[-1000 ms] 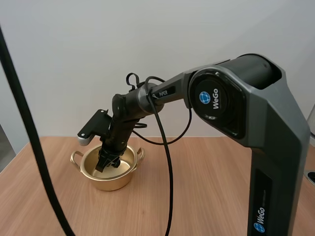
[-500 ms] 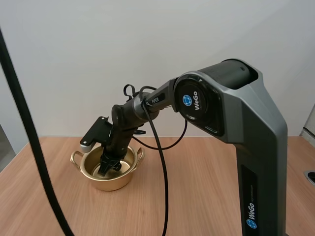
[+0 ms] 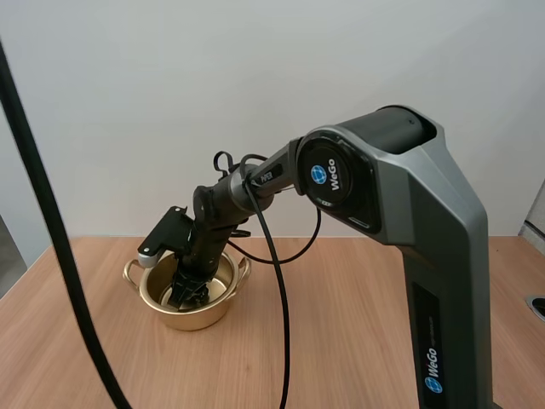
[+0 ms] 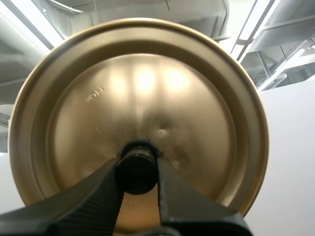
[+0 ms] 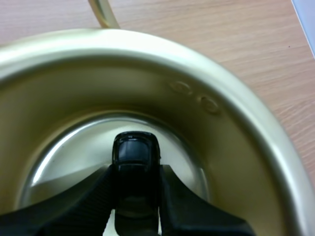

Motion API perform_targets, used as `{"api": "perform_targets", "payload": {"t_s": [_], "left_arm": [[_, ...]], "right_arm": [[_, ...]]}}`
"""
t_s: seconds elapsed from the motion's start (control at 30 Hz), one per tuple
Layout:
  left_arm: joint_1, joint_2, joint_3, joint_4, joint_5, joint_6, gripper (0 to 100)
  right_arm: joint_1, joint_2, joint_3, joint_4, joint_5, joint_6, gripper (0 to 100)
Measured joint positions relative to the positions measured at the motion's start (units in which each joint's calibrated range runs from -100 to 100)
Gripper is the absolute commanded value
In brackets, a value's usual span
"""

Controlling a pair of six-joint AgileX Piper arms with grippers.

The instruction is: Open the pot, put the car inside, and close it

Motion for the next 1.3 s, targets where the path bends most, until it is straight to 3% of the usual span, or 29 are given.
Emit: {"api": "perform_targets", "payload": {"t_s": [0.03,0.13,0.2,0.27,0.37,0.67,1.1,1.17,1.23,1.3], "left_arm": [[0.00,0.00,0.00,0.00,0.00,0.00,0],[0.00,0.00,0.00,0.00,0.00,0.00,0],[0.00,0.00,0.00,0.00,0.00,0.00,0],[0.00,0.00,0.00,0.00,0.24,0.00,0],[0.00,0.00,0.00,0.00,0.72,0.00,0],[0.00,0.00,0.00,0.00,2.15,0.00,0],[0.00,0.00,0.00,0.10,3.90,1.03,0],[0.00,0.00,0.00,0.10,3.90,1.03,0],[0.00,0.00,0.00,0.10,3.90,1.03,0],[0.00,0.00,0.00,0.10,3.97,1.03,0]], "right_arm": [[0.00,0.00,0.00,0.00,0.00,0.00,4],[0.00,0.00,0.00,-0.11,0.00,0.00,47],[0.00,0.00,0.00,-0.11,0.00,-0.10,69],[0.00,0.00,0.00,-0.75,-0.76,-0.35,76],[0.00,0.00,0.13,-0.37,0.30,-0.23,70],[0.00,-0.80,0.13,-0.26,0.50,-0.23,69],[0.00,-14.02,0.13,1.44,1.35,-0.15,68],[0.00,-16.73,0.13,1.54,2.58,0.08,61],[-0.08,-19.25,0.13,1.29,2.82,0.76,44],[-0.49,-22.36,0.13,1.29,3.47,1.62,14]]}}
